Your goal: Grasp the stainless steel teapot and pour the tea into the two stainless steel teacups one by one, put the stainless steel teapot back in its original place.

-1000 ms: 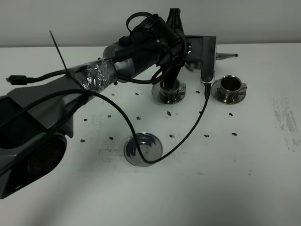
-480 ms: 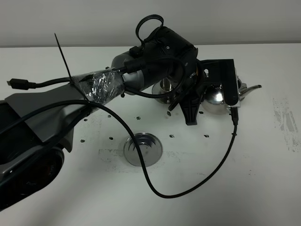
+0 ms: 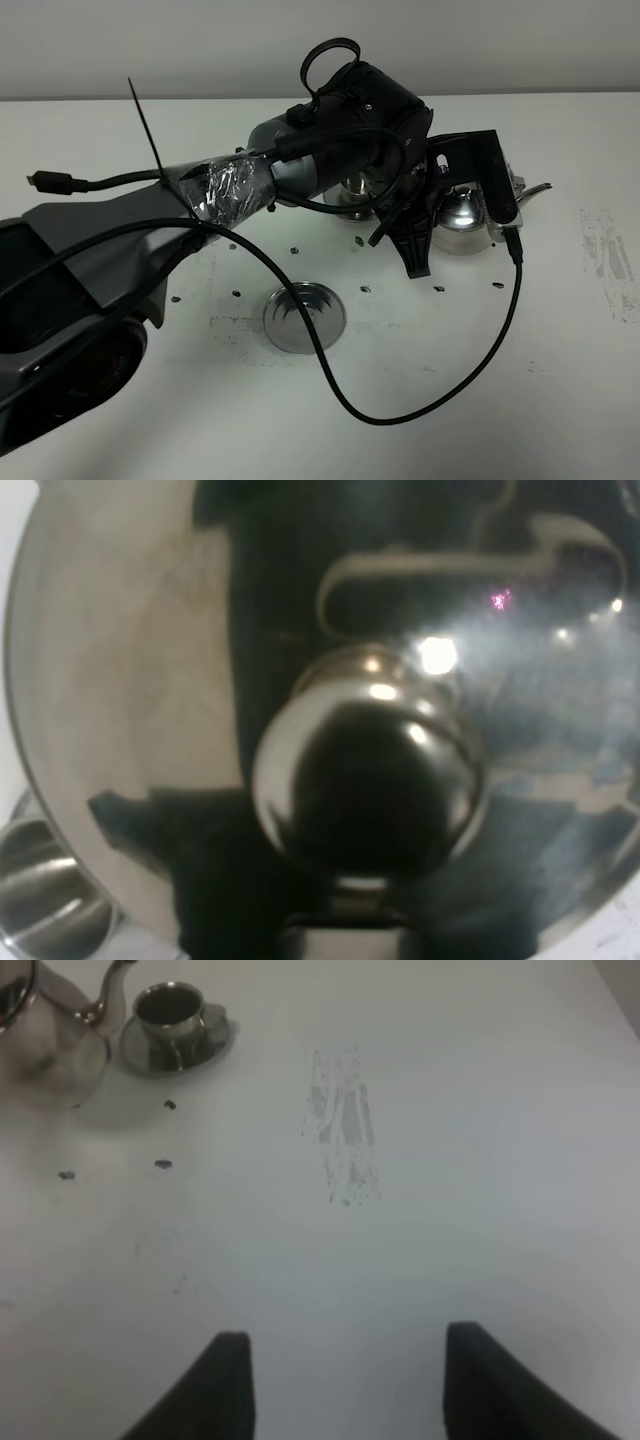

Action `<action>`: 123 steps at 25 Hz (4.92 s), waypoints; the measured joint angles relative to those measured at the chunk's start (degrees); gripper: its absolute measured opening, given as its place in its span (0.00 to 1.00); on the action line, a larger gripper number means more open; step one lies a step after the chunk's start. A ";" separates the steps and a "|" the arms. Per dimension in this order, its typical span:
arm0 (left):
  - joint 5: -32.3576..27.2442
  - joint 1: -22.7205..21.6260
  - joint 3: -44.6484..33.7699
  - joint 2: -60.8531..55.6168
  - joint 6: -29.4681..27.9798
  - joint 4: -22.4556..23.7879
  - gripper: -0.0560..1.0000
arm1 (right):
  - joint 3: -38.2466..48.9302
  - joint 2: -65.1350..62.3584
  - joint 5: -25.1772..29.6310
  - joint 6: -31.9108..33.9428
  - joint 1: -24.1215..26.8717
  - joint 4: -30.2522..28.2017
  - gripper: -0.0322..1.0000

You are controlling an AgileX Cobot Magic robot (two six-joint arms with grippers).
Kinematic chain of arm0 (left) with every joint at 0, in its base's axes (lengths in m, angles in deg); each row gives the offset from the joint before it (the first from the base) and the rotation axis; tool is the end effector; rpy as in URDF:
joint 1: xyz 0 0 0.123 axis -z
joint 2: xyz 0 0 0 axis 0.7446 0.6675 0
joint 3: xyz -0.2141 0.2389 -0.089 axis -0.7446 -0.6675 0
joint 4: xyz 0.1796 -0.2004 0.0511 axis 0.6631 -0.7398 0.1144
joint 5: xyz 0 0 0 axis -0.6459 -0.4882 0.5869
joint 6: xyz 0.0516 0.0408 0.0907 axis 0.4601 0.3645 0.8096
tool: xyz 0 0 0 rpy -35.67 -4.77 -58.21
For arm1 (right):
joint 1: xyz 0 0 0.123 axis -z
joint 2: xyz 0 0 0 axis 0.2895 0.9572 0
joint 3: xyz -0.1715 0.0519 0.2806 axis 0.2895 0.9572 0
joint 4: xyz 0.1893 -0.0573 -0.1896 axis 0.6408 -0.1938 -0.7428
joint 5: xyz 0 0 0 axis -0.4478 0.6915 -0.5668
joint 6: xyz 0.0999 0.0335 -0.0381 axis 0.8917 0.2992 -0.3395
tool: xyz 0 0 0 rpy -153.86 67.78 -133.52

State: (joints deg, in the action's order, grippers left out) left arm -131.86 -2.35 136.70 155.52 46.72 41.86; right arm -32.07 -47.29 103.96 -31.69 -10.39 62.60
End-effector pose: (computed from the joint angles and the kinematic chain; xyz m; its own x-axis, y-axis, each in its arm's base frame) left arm 0.4104 -0.4097 0.2004 0.0283 0.9522 -0.3042 0.9216 0.0930 0.3768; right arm -0.0096 0.0095 0.2810 -0.5350 0.0124 -0.8447 0.0238 0.9997 -0.0004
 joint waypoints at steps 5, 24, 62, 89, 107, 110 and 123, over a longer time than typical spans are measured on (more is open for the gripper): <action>-0.70 0.00 4.38 4.02 -0.47 -0.68 0.21 | 0.00 0.00 0.00 0.00 0.00 0.00 0.44; -1.43 0.00 5.44 7.91 -0.53 -2.92 0.21 | 0.00 0.00 0.00 0.00 0.00 0.00 0.44; 9.23 -17.88 -10.97 -5.51 14.70 23.67 0.21 | 0.00 0.00 0.00 0.00 0.00 0.00 0.44; 7.86 -12.62 -2.59 1.84 21.14 42.76 0.21 | 0.00 0.00 0.00 0.00 0.00 0.00 0.44; 7.06 -12.06 -2.56 1.84 21.14 51.57 0.21 | 0.00 0.00 0.00 0.00 0.00 0.00 0.44; 7.06 -11.74 -2.56 1.84 21.14 52.20 0.21 | 0.00 0.00 0.00 0.00 0.00 0.00 0.44; 8.06 -10.90 -2.56 3.42 21.14 53.93 0.21 | 0.00 0.00 0.00 0.00 0.00 0.00 0.44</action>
State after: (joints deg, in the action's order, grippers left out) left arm -123.80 -13.25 134.14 158.94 67.86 95.79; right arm -32.07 -47.29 103.96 -31.69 -10.39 62.60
